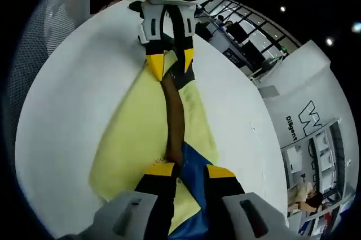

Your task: Fold the garment on the visible template until the final outline fits inside the template.

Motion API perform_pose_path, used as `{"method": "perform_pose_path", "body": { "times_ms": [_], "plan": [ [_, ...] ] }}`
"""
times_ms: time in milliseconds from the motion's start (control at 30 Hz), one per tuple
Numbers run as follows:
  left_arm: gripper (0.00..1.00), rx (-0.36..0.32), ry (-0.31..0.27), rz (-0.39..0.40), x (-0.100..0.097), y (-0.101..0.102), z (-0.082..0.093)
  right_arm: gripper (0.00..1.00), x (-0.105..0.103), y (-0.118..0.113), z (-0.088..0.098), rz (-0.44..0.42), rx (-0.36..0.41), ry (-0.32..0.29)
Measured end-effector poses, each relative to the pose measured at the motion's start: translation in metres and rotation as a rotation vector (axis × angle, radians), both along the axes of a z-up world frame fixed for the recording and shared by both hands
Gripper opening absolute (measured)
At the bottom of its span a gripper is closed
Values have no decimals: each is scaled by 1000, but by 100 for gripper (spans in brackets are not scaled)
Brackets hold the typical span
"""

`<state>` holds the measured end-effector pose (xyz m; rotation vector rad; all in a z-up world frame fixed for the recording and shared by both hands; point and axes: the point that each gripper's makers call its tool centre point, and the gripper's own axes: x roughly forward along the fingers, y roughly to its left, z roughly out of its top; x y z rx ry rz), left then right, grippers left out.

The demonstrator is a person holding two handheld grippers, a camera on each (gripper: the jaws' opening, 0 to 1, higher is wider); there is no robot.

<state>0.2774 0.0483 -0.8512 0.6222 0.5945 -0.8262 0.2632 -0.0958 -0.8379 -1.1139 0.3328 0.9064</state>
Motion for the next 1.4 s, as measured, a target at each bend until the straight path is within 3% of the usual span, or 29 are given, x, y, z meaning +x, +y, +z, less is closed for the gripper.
{"method": "perform_pose_path", "body": {
  "times_ms": [100,300,333,367,467,600,733,833,867,1000,1200,1400],
  "plan": [
    [14,9,0,9,5,6,-2,1,-1,0,-2,7,-7,8],
    [9,27,-14,-7,6,5,-3,0,0,-1,-4,-4,-4,19],
    [9,28,-13,-9,7,4,-4,0,1,-1,-3,-15,16,34],
    [8,28,-13,-8,7,4,-4,0,0,1,-3,-60,92,85],
    [7,16,-8,0,7,3,-2,0,3,0,2,-119,200,138],
    [4,-6,-11,1,7,3,4,0,7,-1,11,-153,291,170],
    [4,-14,-50,24,11,3,17,0,12,0,23,-203,384,197],
    [4,-42,-84,54,18,2,31,0,17,-2,29,-212,394,188],
    [4,-86,-86,86,22,0,39,0,19,-2,33,-219,400,184],
    [4,-147,-103,123,33,-1,63,0,27,-2,48,-234,433,165],
    [4,-166,-121,159,52,0,80,0,44,-4,67,-269,467,129],
    [5,-136,-165,180,76,0,100,0,68,-4,88,-285,418,92]
  ]
}}
